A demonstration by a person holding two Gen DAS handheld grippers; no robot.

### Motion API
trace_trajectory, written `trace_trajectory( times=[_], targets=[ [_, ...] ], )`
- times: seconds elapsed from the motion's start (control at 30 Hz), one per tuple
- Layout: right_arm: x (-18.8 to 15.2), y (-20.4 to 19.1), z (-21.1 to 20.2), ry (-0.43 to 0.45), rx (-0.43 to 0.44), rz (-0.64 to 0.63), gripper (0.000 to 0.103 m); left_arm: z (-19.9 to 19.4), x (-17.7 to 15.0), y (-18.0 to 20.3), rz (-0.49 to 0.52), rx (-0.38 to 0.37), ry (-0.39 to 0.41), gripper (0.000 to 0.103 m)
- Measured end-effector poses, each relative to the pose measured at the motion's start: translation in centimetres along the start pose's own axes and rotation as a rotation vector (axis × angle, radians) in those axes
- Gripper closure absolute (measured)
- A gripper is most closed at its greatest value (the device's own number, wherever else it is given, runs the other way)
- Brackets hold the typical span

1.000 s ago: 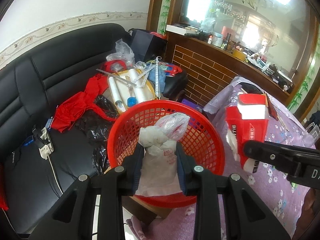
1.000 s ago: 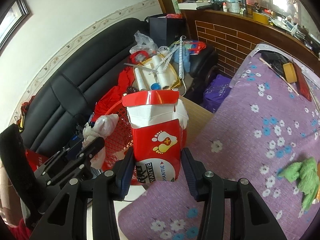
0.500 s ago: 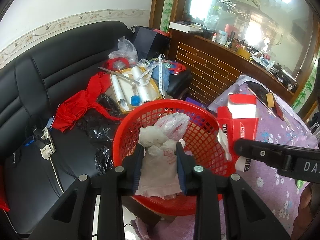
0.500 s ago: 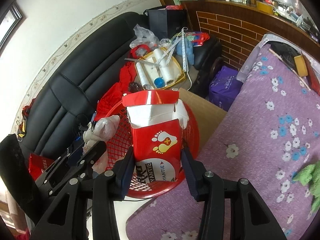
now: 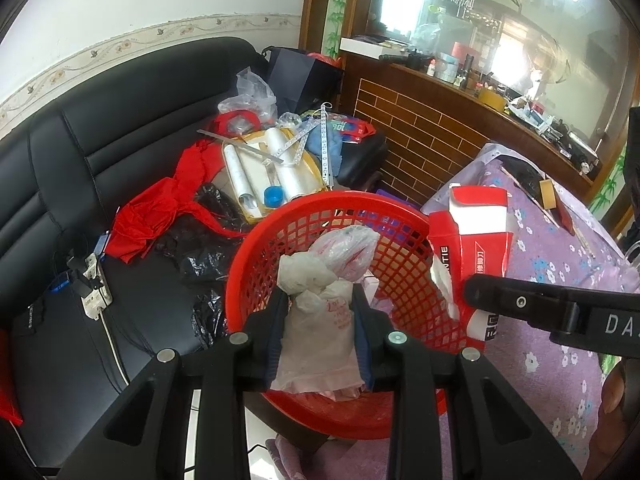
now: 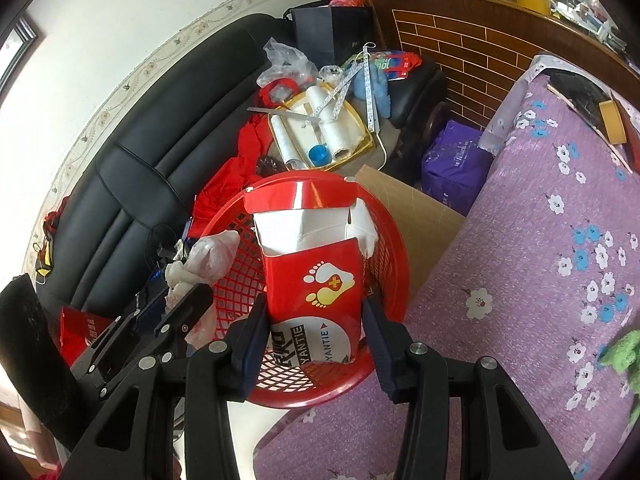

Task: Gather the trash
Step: 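Lower both items into the red wastebasket and open both tools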

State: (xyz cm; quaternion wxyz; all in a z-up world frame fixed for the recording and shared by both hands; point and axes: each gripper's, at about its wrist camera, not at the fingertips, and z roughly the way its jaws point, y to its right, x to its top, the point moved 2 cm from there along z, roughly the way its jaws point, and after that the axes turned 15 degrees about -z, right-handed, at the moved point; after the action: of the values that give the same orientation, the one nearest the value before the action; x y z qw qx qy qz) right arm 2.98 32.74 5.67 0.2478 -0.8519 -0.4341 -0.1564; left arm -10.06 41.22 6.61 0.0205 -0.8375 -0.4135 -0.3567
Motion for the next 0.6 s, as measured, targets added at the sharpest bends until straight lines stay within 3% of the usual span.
trace_trajectory(
  times=[0.6],
  targets=[
    [-0.03, 0.29, 0.61, -0.012, 0.009, 0.02, 0.052, 0.62, 0.07, 0.53, 0.008, -0.002, -0.008, 0.074]
  ],
)
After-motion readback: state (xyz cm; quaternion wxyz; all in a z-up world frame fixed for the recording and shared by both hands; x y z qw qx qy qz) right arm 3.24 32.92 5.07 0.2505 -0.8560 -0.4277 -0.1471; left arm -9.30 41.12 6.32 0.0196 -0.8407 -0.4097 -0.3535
